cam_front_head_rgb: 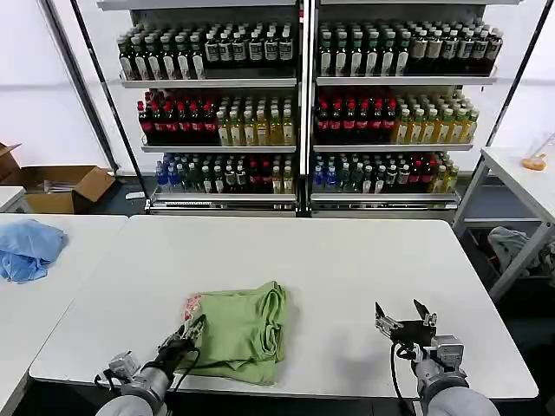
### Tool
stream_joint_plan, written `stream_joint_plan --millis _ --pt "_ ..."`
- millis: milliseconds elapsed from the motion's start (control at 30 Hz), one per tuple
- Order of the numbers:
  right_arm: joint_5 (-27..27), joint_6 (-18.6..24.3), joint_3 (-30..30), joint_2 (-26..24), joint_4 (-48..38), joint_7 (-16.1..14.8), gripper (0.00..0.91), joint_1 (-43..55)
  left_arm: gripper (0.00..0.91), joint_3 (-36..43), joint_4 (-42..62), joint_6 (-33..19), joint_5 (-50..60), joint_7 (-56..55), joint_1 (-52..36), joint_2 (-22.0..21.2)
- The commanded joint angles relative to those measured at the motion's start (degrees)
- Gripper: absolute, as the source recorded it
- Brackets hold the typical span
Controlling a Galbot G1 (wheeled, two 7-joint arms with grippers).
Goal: Fold and organize the clothes.
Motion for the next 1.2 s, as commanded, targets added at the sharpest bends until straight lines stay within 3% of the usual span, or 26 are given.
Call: stream_joint_plan --millis 33,300,500,633,767,833,933,967,1200 --pt "0.0 0.0 0.0 0.0 0.0 0.0 0.907 0.1 0.02 -1.7 0.2 0.8 -9.9 1.4 -0.3 -0.7" --pt "0.2 0.0 0.0 0.1 -0.3 0.1 0.907 0.7 0.02 -9.1 -4.9 1.5 -16.6 -0.8 -2.1 1.8" --pt "0.3 0.0 -0.4 0.0 -0.7 0.0 0.907 1.6 0.02 -16.5 -10.6 1.5 -12.0 -3.9 -3.9 9.5" --pt "0.4 0.0 -0.9 0.0 -0.9 0.0 0.907 2.6 0.02 -22.8 -11.5 2.8 -3.0 -5.1 -6.3 14.8" --pt "0.7 0.0 -0.9 -0.2 -0.7 0.0 0.907 3.0 0.02 -24.1 -11.9 2.7 4.1 -2.1 -6.4 20.3" --pt "0.7 0.0 -0.8 -0.2 -0.6 0.0 0.907 2.9 0.02 -22.4 -13.5 2.9 5.7 -1.6 -6.2 21.2" --pt "0.6 0.0 -0.7 -0.1 -0.3 0.1 0.907 2.5 0.02 -13.0 -15.8 3.1 15.7 -0.1 -6.6 20.5" --pt "0.5 0.0 -0.6 0.0 -0.1 0.1 0.907 2.2 0.02 -6.5 -15.8 3.1 20.0 0.9 -7.1 19.3" --pt "-0.5 0.4 0.3 0.3 0.5 -0.1 0.907 0.5 0.03 18.9 -3.9 -0.1 49.7 4.2 -8.9 11.0"
